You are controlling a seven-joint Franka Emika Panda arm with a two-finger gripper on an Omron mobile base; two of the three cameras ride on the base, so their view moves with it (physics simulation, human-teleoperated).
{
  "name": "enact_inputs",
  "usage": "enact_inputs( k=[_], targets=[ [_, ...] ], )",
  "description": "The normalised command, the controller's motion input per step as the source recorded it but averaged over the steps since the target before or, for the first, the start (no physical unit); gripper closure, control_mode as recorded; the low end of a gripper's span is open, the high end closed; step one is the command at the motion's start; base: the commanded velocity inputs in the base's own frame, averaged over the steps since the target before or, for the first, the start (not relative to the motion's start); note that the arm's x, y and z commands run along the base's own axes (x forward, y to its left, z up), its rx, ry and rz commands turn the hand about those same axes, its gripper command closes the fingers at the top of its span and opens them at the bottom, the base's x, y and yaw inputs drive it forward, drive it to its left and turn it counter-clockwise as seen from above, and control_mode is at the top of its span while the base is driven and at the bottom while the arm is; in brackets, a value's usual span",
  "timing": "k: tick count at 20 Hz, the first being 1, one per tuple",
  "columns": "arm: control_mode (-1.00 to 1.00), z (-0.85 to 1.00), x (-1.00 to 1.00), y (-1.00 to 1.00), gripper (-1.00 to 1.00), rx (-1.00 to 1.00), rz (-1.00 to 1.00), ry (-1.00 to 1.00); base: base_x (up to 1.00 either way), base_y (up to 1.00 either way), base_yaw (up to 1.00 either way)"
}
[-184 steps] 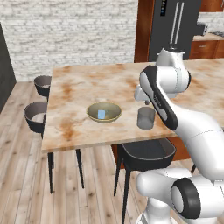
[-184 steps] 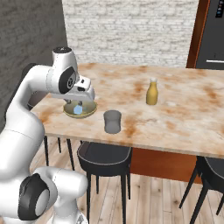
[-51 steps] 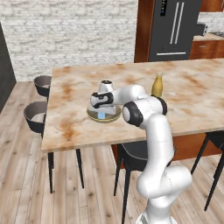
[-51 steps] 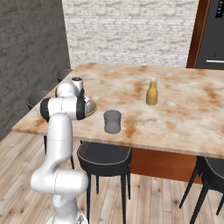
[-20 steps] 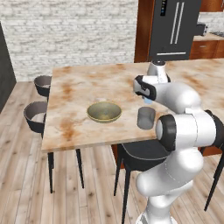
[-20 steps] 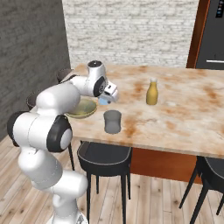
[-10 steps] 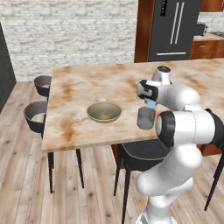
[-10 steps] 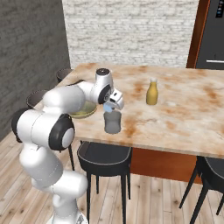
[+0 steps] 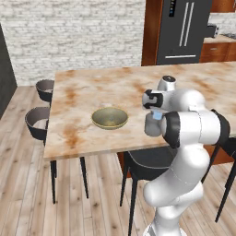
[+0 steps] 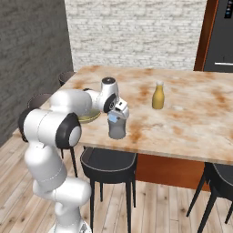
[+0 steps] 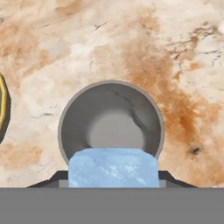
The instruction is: There are two ice cubes in the ice bowl. Place both ice cubes in the glass cup.
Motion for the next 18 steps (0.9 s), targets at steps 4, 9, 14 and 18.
enact_inputs(
  k=[4, 9, 14, 18],
  targets=[
    [-1.00, -0.10, 0.17, 0.00, 1.00, 0.00, 0.00, 0.00, 0.00, 0.00, 0.00],
    [-1.00, -0.16, 0.09, -0.01, 1.00, 0.00, 0.00, 0.00, 0.00, 0.00, 0.00],
    [-1.00, -0.11, 0.08, -0.06, 1.00, 0.00, 0.00, 0.00, 0.00, 0.00, 0.00],
    [-1.00, -0.05, 0.12, -0.06, 1.00, 0.00, 0.00, 0.00, 0.00, 0.00, 0.00]
  ],
)
